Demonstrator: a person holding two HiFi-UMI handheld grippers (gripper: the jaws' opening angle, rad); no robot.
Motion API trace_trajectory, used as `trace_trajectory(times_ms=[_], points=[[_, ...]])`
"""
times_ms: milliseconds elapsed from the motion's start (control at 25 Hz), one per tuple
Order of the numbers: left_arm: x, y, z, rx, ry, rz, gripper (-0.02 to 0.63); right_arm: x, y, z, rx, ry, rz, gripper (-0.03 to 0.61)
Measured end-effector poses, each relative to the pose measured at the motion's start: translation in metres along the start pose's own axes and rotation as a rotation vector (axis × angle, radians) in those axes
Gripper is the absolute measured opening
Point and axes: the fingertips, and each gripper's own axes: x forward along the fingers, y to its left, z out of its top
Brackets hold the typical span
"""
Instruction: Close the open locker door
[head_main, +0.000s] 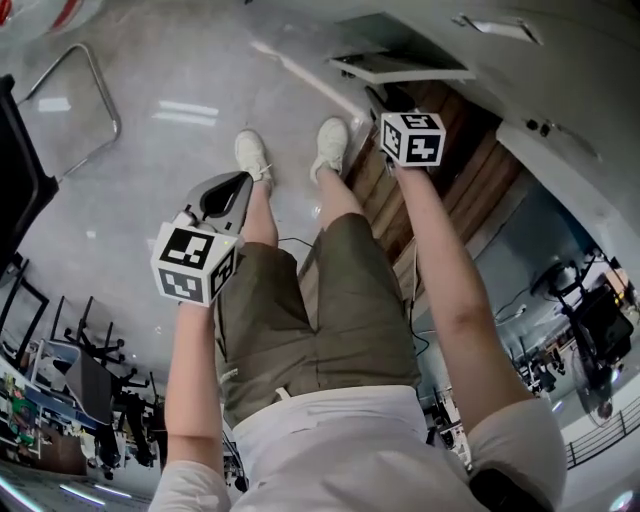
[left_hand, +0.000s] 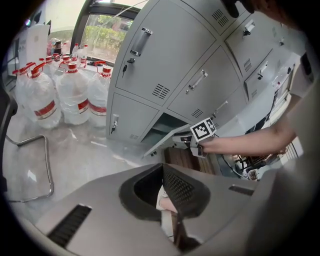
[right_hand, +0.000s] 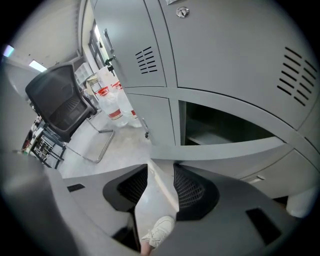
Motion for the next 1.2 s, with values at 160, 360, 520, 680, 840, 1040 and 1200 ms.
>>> trace_trajectory(times_ms=[160,360,520,680,840,1040,1200], points=[[0.003,-0.004,0.002,-0.035,-0.013,0.007,0.002,0.010,-0.006,0.009,-0.034,0.008,0.010,0.179],[0.005,-0.006,0.008,-0.060,-0.028,0.024,0.002,0.019,-0.016,0.023,-0.062,0.003,0.019,0.176],[0.006,-0.005,0.010,-0.094,-0.045,0.051,0.002,0.028,-0.021,0.033,-0.105,0.009,0.032,0.176],[0.012,-0.009,0.009,-0.121,-0.049,0.064,0.002,0.035,-0.027,0.042,-0.129,0.013,0.047,0.176],[0.018,-0.014,0.010,-0.151,-0.060,0.073,0.002,0.044,-0.033,0.048,-0.165,0.026,0.056,0.175],[0.025,-0.017,0.016,-0.179,-0.083,0.087,0.002,0.055,-0.042,0.053,-0.192,0.037,0.062,0.179],[0.028,-0.016,0.023,-0.201,-0.107,0.099,0.002,0.063,-0.047,0.055,-0.213,0.052,0.068,0.180]])
